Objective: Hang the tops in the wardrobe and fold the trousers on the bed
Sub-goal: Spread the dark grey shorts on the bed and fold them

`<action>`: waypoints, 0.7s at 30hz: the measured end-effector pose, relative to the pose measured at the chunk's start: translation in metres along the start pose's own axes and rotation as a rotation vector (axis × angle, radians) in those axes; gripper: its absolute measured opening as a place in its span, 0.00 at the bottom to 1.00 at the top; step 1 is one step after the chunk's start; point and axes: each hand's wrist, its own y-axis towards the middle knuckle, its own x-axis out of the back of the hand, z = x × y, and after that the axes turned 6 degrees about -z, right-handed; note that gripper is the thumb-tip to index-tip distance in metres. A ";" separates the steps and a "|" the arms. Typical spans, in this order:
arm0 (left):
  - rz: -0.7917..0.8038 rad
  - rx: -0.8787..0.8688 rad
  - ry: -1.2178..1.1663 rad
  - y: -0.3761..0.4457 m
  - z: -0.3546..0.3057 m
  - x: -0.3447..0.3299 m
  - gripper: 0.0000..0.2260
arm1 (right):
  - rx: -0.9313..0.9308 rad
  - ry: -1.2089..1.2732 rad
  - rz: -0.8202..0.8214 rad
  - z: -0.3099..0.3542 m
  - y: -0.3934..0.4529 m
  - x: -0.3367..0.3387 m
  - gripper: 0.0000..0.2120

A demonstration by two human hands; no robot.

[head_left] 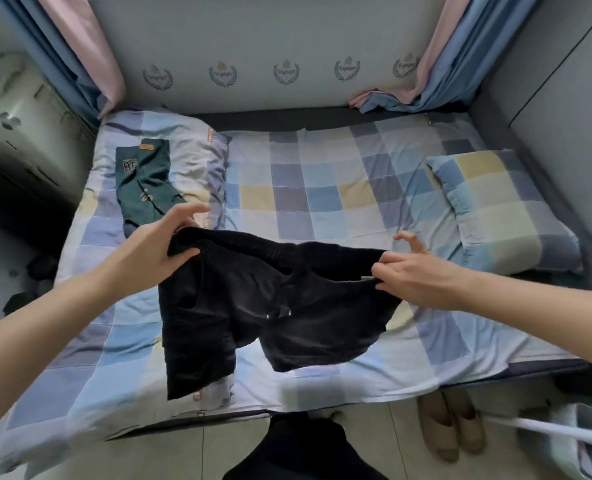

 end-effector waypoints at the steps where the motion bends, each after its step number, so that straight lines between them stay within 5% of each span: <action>1: 0.047 -0.132 0.126 0.000 0.008 -0.001 0.28 | -0.022 -0.007 -0.005 -0.009 0.000 0.003 0.09; 4: 0.168 -0.519 0.465 0.005 0.025 -0.007 0.32 | -0.052 -0.063 -0.030 -0.035 -0.006 0.012 0.09; 7: 0.247 -0.631 0.536 0.011 0.042 -0.018 0.30 | -0.008 -0.127 -0.025 -0.048 -0.014 0.024 0.13; 14: 0.253 -0.596 0.534 0.039 0.053 -0.030 0.02 | 0.097 -0.075 -0.025 -0.055 -0.042 0.039 0.14; 16: 0.247 -0.578 0.543 0.042 0.050 -0.032 0.09 | 0.083 -0.031 -0.055 -0.053 -0.048 0.044 0.16; 18: 0.290 -0.479 0.491 0.042 0.045 -0.036 0.03 | 0.039 0.022 -0.079 -0.051 -0.054 0.046 0.17; 21: 0.395 -0.180 0.289 0.035 0.041 -0.036 0.10 | -0.115 0.139 -0.043 -0.055 -0.065 0.045 0.18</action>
